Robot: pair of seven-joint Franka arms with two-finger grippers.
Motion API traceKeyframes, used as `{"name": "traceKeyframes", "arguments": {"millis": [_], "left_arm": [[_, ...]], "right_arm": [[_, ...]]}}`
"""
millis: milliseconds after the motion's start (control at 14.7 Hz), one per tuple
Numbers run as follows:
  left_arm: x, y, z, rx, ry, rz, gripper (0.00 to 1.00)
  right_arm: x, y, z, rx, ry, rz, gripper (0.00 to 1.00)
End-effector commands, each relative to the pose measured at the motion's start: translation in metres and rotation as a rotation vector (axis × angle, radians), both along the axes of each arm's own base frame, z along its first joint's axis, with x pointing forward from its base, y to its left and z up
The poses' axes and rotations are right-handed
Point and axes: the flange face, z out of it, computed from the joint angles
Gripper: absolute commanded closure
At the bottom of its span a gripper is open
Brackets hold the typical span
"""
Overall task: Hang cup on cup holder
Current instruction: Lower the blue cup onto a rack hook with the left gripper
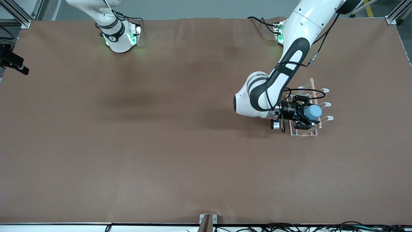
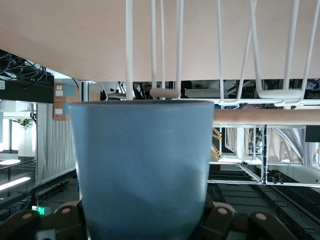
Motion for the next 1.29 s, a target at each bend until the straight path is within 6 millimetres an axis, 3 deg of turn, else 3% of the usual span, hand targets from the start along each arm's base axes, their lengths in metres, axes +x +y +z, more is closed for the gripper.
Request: {"name": "traceKeyframes", "arguments": {"millis": [0,340,543,611,679,1019,1223], "left_arm": [[0.002,0.008,0.003,0.021,-0.011,-0.001,0.61],[0.0,0.01,-0.007,0.028,-0.008,0.002,0.6],[0.002,0.011,-0.012,0.034,-0.013,-0.005,0.52],[0.002,0.01,-0.013,0.031,-0.021,-0.004,0.31],[0.002,0.01,-0.014,0.026,-0.04,-0.002,0.01],[0.003,0.004,-0.007,0.004,-0.072,0.006,0.0],[0.02,-0.008,0.026,-0.095,-0.123,0.078,0.0]], "right_arm": [[-0.007,0.003,0.003,-0.003,-0.024,-0.014,0.0],[-0.006,0.012,0.009,-0.003,-0.027,-0.003,0.0],[-0.007,0.011,0.004,-0.002,-0.014,0.0,0.0],[-0.007,0.011,0.003,-0.001,-0.009,0.002,0.0],[-0.007,0.011,0.002,-0.001,-0.007,0.003,0.0],[-0.006,0.009,0.003,-0.001,-0.014,0.0,0.0],[-0.006,0.007,0.004,-0.002,-0.021,-0.005,0.0]]}}
